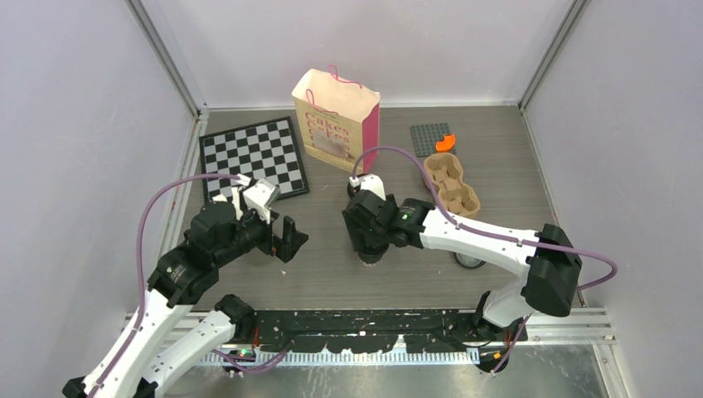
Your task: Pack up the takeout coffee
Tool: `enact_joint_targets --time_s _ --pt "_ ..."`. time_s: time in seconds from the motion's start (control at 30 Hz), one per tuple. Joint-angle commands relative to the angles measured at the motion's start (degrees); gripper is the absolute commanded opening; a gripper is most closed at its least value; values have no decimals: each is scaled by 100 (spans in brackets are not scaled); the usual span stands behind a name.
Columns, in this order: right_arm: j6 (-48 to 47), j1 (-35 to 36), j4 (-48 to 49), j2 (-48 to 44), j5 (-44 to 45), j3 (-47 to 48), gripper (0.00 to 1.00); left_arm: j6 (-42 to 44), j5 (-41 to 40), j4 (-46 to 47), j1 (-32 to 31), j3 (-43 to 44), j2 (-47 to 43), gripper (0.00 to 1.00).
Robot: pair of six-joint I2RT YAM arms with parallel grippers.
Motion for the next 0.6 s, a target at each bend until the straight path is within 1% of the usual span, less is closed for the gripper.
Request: enact_joint_targets --time_s 0.0,0.2,0.37,0.57 --pt "238 -17 -185 187 -448 -78 86 21 149 98 3 84 76 100" --pt "135 -15 -431 56 -212 372 90 -55 163 168 0 62 141 100" --pt "100 -13 -382 -169 -138 336 92 -238 214 112 3 160 391 100" --pt "66 -12 -417 -310 -22 366 92 -504 280 269 -2 189 571 100"
